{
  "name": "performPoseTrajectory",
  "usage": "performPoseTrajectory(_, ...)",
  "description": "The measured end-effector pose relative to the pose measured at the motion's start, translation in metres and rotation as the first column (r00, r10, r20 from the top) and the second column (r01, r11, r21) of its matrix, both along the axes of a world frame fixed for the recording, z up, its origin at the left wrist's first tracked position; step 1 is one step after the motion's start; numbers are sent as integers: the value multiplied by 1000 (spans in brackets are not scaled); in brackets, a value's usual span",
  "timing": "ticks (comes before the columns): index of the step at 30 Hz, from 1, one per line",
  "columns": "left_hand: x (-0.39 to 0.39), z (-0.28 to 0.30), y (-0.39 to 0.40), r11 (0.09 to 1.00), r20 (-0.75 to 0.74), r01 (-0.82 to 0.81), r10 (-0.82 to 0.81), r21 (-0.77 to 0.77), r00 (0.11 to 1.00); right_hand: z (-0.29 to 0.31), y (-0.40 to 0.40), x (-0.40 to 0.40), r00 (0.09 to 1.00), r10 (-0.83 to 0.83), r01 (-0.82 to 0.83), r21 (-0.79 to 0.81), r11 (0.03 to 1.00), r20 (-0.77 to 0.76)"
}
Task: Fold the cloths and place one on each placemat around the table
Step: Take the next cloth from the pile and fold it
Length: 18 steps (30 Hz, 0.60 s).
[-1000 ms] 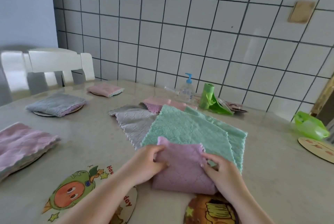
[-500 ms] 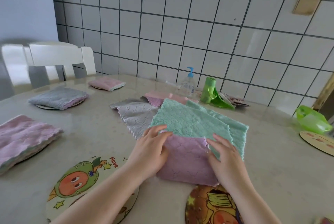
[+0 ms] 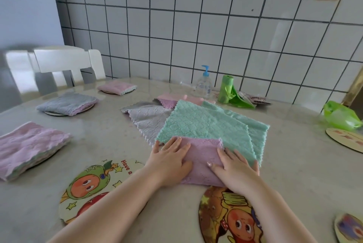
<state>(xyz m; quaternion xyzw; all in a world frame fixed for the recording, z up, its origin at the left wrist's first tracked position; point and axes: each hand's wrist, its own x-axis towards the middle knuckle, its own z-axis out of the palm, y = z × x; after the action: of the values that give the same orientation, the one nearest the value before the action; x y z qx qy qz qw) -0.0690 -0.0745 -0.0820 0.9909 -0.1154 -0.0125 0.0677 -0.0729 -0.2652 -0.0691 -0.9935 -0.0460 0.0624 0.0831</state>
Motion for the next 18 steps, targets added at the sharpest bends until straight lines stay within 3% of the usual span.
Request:
performPoseTrajectory(4,-5,5,16,994,132,-98,105,-55,986,2,-12,-6,973,-25,2,101,995,228)
performPoseTrajectory(7,-14,9,27,984,159,-111,132,-137,978,1,-14,-6,979,-7,-38,217,975,205)
performPoseTrajectory(11,-10,4,26,953,37,-45,58,-301,998,-1,-8,-8,984,58,-115,346,931,171)
performPoseTrajectory(14,-9,8,23,824,-12,-79,87,-562,996,1,-9,-9,980,40,-127,453,883,197)
performPoseTrajectory(18,-19,23,31,661,-31,-107,125,-743,992,13,1,-19,974,30,-169,629,759,225)
